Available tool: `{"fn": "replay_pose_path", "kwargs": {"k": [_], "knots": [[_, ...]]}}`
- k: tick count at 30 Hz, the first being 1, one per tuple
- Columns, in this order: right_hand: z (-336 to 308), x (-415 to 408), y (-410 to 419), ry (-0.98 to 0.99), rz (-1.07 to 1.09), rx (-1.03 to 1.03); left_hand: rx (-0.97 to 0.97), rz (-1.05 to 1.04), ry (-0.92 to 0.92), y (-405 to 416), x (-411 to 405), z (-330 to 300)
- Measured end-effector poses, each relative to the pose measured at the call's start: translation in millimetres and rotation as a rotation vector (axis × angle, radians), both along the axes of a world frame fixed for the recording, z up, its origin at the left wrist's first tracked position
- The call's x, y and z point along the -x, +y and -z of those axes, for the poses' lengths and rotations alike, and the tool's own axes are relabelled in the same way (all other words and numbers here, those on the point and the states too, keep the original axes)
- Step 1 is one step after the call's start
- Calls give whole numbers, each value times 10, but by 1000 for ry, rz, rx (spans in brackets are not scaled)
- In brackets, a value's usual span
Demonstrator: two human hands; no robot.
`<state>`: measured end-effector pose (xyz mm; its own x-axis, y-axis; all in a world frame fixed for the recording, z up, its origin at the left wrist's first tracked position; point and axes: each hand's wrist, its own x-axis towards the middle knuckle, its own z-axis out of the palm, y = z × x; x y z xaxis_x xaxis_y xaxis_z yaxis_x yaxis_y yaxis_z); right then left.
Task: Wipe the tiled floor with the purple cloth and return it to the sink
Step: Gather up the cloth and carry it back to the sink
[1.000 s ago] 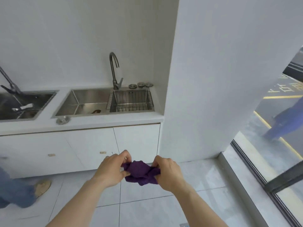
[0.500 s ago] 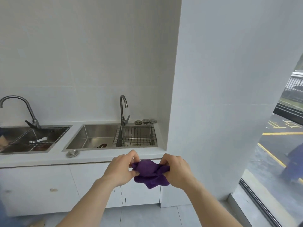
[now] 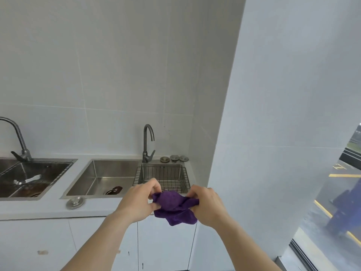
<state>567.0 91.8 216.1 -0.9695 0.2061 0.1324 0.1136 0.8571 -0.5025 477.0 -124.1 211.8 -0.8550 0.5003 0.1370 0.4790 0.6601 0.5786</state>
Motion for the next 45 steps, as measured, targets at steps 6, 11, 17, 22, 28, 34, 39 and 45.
{"fn": "replay_pose_path", "kwargs": {"k": [6, 11, 17, 22, 28, 34, 39, 45], "knots": [[22, 694, -200, -6, 22, -5, -24, -9, 7, -159, 678, 25], [134, 1187, -332, -26, 16, -1, -29, -30, 0, -253, 1128, 176], [330, 1837, -312, -42, 18, 27, -32, -64, -36, -208, 1743, 370], [616, 2525, -95, -84, -3, 52, -21, -75, -94, 8, 2393, 670], [1135, 3631, 355, -192, -20, 112, 52, -118, -161, 462, 3375, 1119], [1647, 4702, 808, -329, -41, 173, 130, -121, -235, 934, 4427, 1585], [2053, 5398, 1087, -425, -13, 147, 177, -125, -308, 1248, 5078, 2011], [2563, 5807, 1246, -479, -26, 46, 264, -138, -374, 1438, 5512, 2577]]}}
